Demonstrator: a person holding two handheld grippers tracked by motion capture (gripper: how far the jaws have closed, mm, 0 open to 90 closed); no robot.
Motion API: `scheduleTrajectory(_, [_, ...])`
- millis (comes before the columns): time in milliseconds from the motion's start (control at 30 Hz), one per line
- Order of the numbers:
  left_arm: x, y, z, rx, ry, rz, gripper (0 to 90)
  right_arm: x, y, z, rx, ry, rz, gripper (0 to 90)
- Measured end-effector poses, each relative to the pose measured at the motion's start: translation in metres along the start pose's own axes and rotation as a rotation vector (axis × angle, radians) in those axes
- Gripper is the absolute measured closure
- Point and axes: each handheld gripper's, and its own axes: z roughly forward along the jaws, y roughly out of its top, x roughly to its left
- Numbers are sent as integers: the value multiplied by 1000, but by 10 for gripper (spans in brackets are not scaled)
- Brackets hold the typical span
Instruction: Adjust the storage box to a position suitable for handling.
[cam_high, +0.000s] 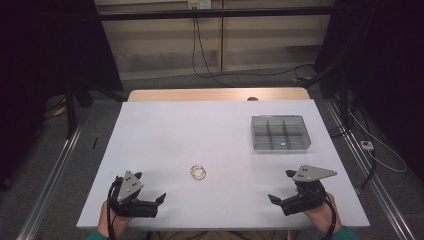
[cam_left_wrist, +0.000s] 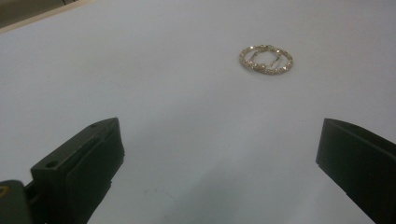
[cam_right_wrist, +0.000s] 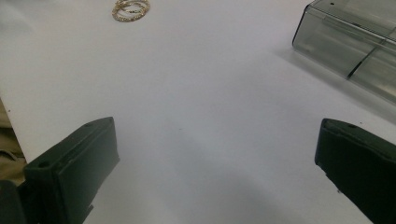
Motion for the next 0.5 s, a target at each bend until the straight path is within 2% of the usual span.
scheduleTrajectory(500, [0,0,0,5,-4,2,6,-2,2,2,11,1,5,0])
